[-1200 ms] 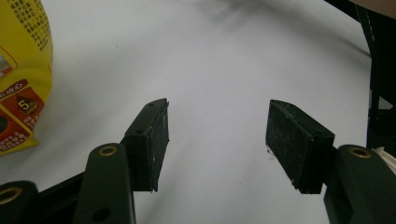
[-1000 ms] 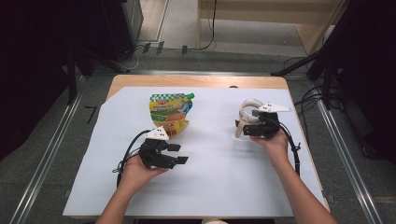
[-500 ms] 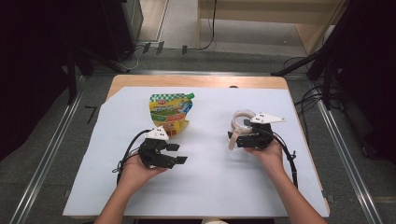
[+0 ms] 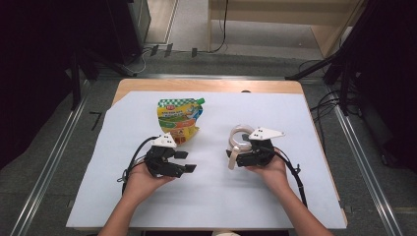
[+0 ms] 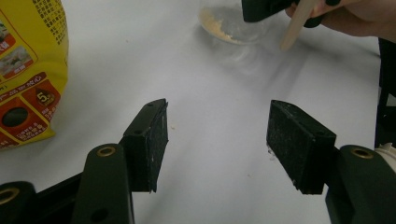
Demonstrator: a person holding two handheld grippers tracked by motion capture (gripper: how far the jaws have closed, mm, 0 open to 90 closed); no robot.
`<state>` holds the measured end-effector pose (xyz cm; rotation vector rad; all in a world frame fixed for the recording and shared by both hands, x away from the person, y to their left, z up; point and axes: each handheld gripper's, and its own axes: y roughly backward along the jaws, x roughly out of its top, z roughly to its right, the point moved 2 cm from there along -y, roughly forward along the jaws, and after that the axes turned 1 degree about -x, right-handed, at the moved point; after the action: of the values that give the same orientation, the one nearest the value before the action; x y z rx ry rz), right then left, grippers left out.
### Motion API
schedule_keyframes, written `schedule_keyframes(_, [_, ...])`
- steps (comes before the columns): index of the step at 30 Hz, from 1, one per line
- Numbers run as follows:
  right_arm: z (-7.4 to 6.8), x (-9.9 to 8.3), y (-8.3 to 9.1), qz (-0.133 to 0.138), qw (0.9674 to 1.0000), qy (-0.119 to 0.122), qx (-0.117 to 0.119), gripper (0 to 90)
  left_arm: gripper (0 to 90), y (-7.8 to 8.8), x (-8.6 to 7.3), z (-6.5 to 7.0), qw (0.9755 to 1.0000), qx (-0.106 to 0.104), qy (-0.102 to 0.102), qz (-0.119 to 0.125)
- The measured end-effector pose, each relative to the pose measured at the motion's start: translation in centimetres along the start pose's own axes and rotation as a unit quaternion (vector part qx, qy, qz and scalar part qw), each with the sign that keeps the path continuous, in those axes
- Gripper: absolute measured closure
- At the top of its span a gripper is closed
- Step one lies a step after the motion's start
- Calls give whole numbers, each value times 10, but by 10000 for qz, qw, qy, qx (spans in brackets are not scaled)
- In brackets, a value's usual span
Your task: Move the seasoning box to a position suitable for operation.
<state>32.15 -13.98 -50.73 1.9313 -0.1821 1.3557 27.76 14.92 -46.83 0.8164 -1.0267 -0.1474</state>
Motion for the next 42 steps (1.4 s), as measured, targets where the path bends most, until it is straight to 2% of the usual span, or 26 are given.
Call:
schedule_keyframes(11, [-34, -5, -23, -164, 9986, 265, 429, 122, 392, 0, 0, 0, 10000, 2, -11, -27])
schedule_keyframes(15, [-43, -5, -30, -160, 9981, 285, 515, 122, 394, 0, 0, 1, 10000, -3, -16, -21])
schedule_keyframes(17, [-47, -6, -32, -130, 9977, 452, 494, 122, 394, 0, 0, 1, 10000, -10, -19, -11])
schedule_keyframes(22, [-49, -8, -31, -173, 9970, 591, 477, 121, 395, -1, 0, 2, 10000, -21, -31, -39])
schedule_keyframes(28, [-51, -11, -30, -216, 9948, 887, 448, 118, 399, -2, 0, 3, 9999, -31, -68, -69])
schedule_keyframes(38, [-52, -11, -29, -214, 9953, 845, 422, 114, 403, -1, 0, 3, 10000, -31, -72, -59])
schedule_keyframes(42, [-53, -12, -27, -212, 9960, 793, 339, 114, 404, 0, 0, 3, 10000, -43, -70, -36])
